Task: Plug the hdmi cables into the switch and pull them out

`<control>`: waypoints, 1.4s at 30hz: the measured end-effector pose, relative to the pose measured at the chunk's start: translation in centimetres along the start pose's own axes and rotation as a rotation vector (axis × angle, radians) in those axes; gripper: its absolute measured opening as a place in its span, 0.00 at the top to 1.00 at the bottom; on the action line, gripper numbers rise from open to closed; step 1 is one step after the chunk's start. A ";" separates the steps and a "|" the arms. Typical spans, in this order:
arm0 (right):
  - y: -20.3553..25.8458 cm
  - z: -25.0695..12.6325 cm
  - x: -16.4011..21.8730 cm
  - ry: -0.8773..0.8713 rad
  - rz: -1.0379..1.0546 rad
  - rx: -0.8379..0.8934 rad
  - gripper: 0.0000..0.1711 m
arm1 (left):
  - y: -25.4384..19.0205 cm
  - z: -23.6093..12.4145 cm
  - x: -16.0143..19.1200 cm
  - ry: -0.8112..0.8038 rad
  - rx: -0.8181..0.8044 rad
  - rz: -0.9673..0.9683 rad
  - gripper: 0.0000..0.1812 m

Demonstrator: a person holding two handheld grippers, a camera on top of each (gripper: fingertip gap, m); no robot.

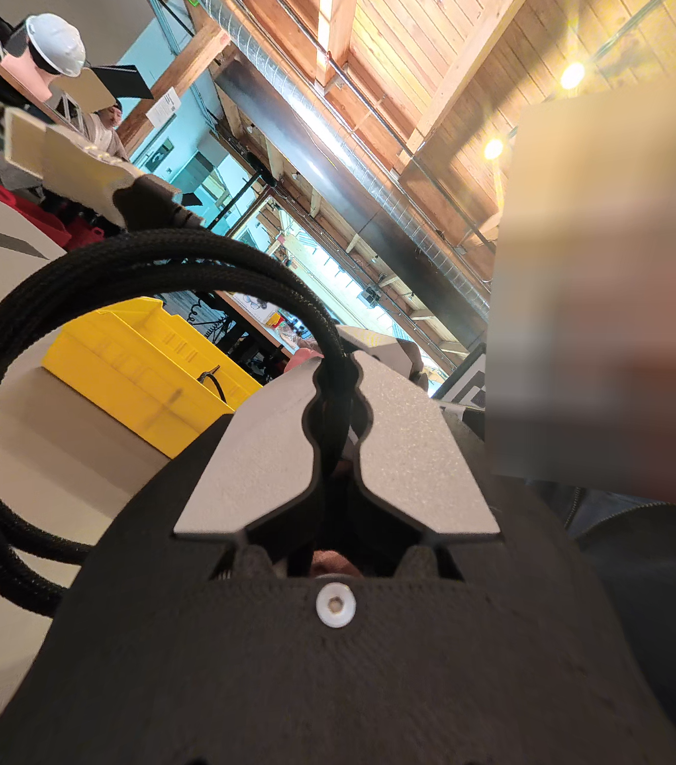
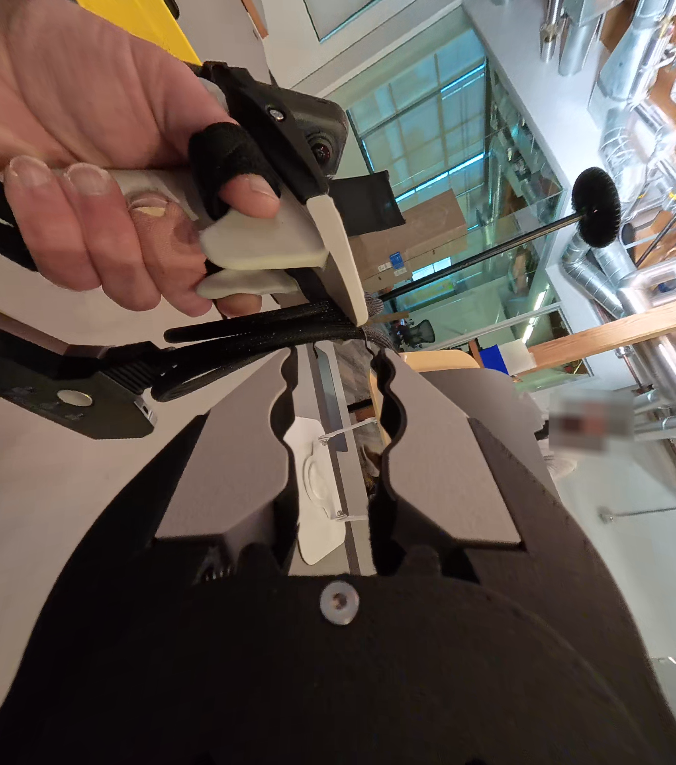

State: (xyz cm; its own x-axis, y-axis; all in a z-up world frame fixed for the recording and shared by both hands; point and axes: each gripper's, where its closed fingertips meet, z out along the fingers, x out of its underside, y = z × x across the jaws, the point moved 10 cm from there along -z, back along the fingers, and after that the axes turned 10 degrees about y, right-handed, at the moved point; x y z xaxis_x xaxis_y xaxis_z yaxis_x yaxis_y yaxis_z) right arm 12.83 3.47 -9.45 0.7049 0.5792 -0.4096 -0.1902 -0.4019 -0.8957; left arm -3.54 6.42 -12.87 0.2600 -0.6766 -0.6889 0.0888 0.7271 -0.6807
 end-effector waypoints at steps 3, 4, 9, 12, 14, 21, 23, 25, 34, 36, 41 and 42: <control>-0.1 0.0 0.1 -0.007 0.014 0.008 0.83 | 0.1 0.1 0.1 -0.006 0.002 -0.017 0.96; -0.1 0.0 0.1 -0.003 0.023 0.008 0.85 | 0.1 0.1 0.1 -0.008 -0.001 -0.021 0.96; -0.1 -0.1 0.4 -0.017 0.078 -0.020 0.92 | 0.2 0.3 0.2 -0.012 -0.002 -0.031 0.96; 0.0 -0.2 0.4 -0.015 0.090 -0.025 0.97 | 0.3 0.4 0.3 -0.014 -0.005 -0.036 0.96; 0.0 -0.2 0.5 -0.014 0.099 -0.029 0.98 | 0.3 0.4 0.3 -0.015 -0.010 -0.037 0.96; -0.6 -0.3 1.4 -0.069 0.263 -0.140 1.00 | 0.3 0.6 0.4 0.002 -0.031 -0.010 0.96; -0.9 -0.2 1.8 -0.097 0.372 -0.213 1.00 | 0.2 0.7 0.3 0.016 -0.045 0.018 0.96; -1.2 -0.1 2.3 -0.129 0.503 -0.302 1.00 | 0.1 0.7 0.3 0.040 -0.068 0.070 0.96; -0.8 1.2 5.6 -0.364 1.259 -0.785 1.00 | -0.6 0.9 0.3 0.118 -0.143 0.284 0.96; -0.2 1.5 6.2 -0.416 1.409 -0.871 1.00 | -0.6 1.0 0.3 0.131 -0.156 0.320 0.96; 1.9 1.9 7.3 -0.590 1.732 -1.021 1.00 | -0.5 1.2 0.6 0.161 -0.177 0.365 0.96; 2.2 1.9 7.5 -0.587 1.735 -0.989 1.00 | -0.4 1.3 0.7 0.166 -0.185 0.350 0.96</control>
State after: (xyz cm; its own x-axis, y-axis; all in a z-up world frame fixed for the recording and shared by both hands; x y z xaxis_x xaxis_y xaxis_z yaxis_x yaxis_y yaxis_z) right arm 16.39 8.24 -14.77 -0.0490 -0.7047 -0.7079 0.2212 -0.6988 0.6803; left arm -2.16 5.86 -12.76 0.0842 -0.4133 -0.9067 -0.1551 0.8934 -0.4216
